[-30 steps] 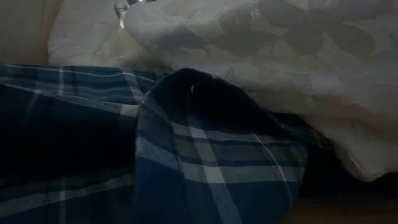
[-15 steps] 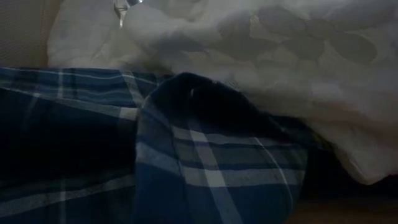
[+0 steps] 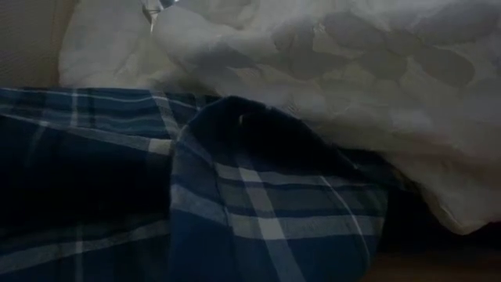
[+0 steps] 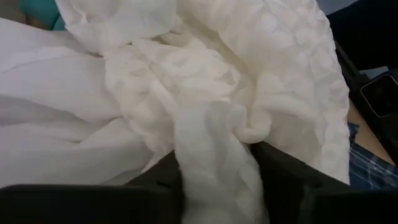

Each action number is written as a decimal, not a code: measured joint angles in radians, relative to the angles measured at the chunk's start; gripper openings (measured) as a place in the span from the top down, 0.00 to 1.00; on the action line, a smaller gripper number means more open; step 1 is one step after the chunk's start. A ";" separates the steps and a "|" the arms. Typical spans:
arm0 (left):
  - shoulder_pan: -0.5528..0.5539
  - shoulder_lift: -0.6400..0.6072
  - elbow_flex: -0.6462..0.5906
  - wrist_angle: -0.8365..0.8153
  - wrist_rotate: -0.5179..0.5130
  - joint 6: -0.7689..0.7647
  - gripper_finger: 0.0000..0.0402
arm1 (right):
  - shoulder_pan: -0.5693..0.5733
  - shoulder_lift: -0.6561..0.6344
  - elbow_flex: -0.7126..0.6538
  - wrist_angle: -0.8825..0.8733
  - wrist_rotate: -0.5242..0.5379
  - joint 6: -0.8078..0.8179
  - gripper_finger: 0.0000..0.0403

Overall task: Sort clothes
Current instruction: Put the top white shirt into the bottom left brown laundry bin

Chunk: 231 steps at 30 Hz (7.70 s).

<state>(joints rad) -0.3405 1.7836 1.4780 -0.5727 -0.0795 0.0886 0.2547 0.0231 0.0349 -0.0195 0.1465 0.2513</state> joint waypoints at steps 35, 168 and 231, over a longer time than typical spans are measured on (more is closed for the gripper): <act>0.023 -0.164 0.265 0.008 -0.205 0.338 0.98 | 0.000 0.000 -0.002 0.015 0.021 -0.025 0.93; -0.133 -0.438 0.357 0.933 -0.625 1.040 0.96 | 0.000 0.660 0.667 -0.912 0.311 0.164 0.87; -0.928 -0.359 0.648 0.038 -1.477 0.464 0.96 | 0.000 0.668 0.669 -0.837 0.313 0.323 0.51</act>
<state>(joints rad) -1.2687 1.4250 2.1257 -0.5350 -1.5567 0.5523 0.2546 0.6914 0.7044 -0.8566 0.4599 0.5739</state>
